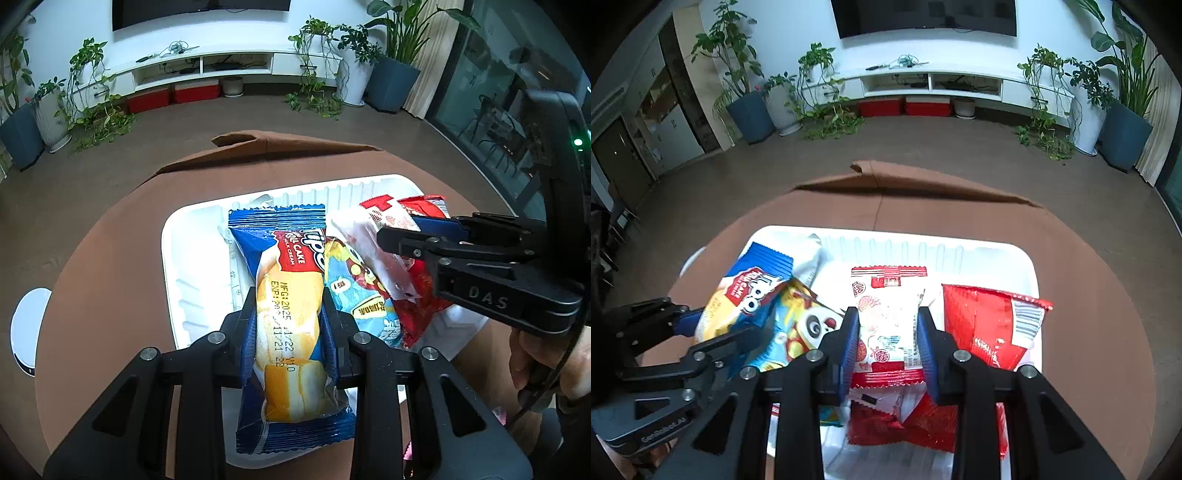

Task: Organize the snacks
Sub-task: 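Release both packets in the tray and pull both tools back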

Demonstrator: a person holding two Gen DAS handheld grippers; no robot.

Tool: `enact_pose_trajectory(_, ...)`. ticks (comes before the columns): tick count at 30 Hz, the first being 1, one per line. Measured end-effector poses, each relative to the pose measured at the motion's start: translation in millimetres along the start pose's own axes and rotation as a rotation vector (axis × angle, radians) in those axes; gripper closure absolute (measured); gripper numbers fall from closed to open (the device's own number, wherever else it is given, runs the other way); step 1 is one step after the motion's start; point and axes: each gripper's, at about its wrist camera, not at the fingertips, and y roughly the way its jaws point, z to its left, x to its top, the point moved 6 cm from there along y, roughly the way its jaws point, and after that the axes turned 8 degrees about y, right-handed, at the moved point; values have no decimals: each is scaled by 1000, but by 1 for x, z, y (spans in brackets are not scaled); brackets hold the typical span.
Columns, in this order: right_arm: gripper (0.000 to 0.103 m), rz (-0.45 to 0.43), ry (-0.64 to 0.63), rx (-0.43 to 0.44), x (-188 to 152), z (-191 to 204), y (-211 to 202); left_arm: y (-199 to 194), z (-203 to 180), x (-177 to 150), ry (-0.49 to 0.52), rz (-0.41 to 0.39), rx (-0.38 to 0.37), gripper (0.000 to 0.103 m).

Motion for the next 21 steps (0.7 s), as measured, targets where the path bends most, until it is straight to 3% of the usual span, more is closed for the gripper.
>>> enact_pose_trajectory(9,68,24,-4,-6,-7,0,9,8,3,2,-3,3,11,72)
enact_pose_trajectory(11,66,23,-2,-8,-7,-1,9,7,2,0,-5,2,11,50)
enact_pose_trajectory(12,65,24,-3,-9,-8,-1,8,8,2,0,-2,1,12,47)
enact_pose_trajectory(16,61,17,-3,-15,-8,-3,7,5,2,0,0,-3,13,46)
enact_pose_trajectory(21,50,-20,-2,-13,-6,-2,-6,-6,3,-3,-4,-21,22,34)
